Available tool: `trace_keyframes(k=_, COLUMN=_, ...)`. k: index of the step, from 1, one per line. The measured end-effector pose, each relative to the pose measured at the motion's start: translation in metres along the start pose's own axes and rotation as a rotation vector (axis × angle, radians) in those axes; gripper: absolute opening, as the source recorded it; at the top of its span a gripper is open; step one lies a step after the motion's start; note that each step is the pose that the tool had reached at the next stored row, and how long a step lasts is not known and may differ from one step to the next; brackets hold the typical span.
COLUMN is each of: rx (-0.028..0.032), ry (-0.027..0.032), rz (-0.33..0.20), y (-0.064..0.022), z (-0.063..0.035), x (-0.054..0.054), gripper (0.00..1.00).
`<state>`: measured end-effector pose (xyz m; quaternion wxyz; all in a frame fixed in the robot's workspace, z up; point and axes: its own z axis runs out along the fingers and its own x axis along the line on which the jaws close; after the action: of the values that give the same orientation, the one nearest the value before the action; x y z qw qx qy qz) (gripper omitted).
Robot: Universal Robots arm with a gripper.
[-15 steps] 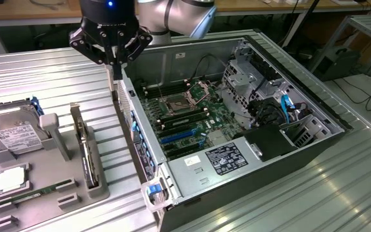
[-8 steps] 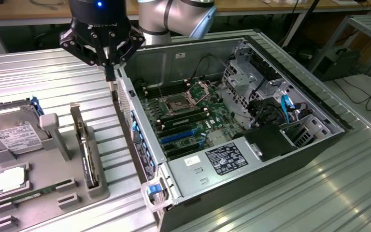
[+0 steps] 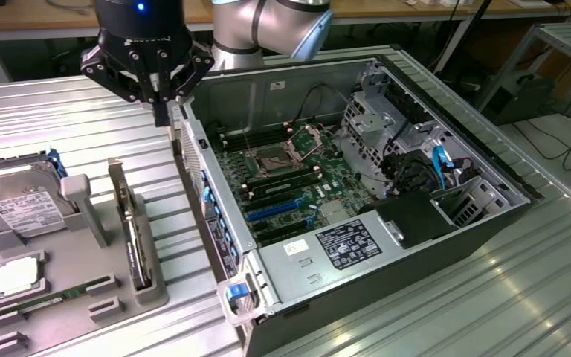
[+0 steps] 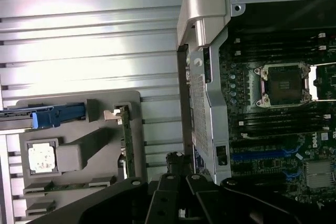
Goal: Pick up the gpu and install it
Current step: 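Reach for the gpu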
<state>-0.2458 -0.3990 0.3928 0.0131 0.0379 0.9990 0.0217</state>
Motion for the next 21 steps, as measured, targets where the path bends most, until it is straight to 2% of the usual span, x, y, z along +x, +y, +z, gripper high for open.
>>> trace_keyframes(k=10, rx=-0.0001, ry=-0.0001, rz=0.0, y=-0.0012, z=-0.0002, x=0.016, gripper=0.11)
trace_keyframes(k=21, rx=0.0, ry=0.0002, rz=0.0, y=-0.0021, z=-0.0002, x=0.027, gripper=0.11)
